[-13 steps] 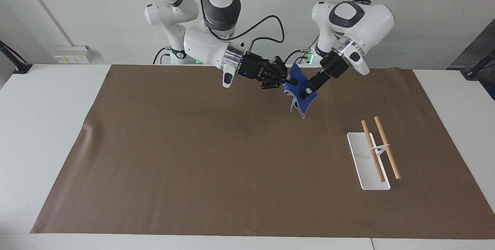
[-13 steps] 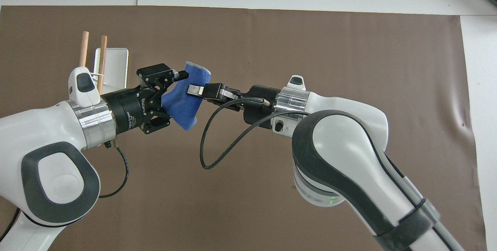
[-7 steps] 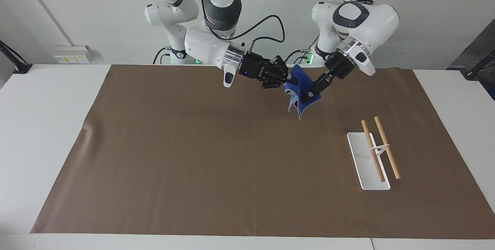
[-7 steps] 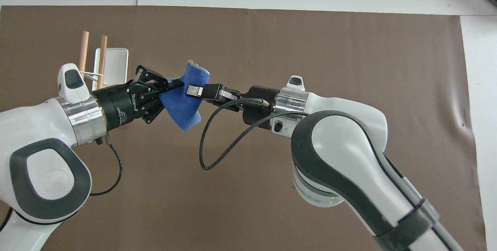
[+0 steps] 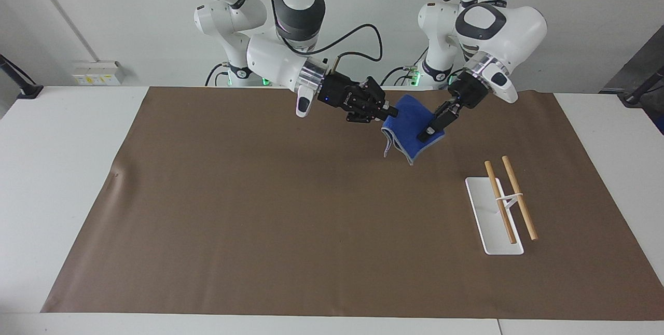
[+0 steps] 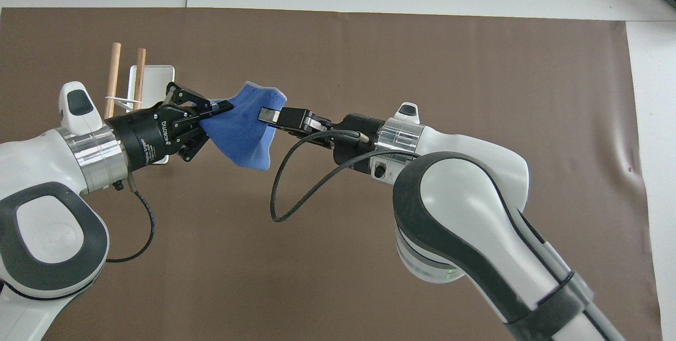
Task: Right arm passes towel to left arm to hang
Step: 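Open the right gripper and withdraw it while the left gripper holds the towel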
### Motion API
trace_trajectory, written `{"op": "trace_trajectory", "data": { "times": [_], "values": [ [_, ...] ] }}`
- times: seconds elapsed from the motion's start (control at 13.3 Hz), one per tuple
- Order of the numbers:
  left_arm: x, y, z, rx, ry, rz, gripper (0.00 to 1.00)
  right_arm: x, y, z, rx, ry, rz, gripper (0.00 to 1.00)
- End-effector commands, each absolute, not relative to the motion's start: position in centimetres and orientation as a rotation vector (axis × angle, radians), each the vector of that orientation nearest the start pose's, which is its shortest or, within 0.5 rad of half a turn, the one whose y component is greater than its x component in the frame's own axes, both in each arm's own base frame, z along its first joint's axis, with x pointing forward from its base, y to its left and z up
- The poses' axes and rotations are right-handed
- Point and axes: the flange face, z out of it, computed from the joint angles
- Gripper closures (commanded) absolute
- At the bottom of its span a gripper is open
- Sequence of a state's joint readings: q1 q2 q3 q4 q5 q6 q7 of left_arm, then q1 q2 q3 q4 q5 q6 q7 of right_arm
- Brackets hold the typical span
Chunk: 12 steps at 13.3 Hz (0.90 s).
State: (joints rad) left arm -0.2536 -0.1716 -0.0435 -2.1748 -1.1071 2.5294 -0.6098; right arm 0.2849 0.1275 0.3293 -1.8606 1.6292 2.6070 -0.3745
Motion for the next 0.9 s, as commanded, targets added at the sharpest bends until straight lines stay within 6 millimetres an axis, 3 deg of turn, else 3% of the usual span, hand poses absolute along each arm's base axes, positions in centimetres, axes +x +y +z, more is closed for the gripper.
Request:
{"op": "trace_trajectory", "data": {
  "times": [0.0, 0.38, 0.6, 0.83],
  "values": [
    [52.1, -13.8, 51.8, 1.854, 1.163, 0.078, 1.0, 53.1, 33.8, 49.3, -1.949, 0.255, -0.399, 0.0],
    [52.6, -10.6, 51.3, 1.824, 1.224, 0.085, 1.0, 56.4, 29.1, 48.3, -2.251, -0.06, -0.587, 0.0],
    [52.8, -9.3, 50.7, 1.87, 1.241, 0.125, 1.0, 58.5, 23.9, 47.0, -2.447, -0.186, -0.65, 0.0],
    [54.8, -7.3, 48.9, 1.907, 1.313, 0.236, 1.0, 59.8, 20.6, 46.9, -2.589, -0.211, -0.616, 0.0]
  ]
}}
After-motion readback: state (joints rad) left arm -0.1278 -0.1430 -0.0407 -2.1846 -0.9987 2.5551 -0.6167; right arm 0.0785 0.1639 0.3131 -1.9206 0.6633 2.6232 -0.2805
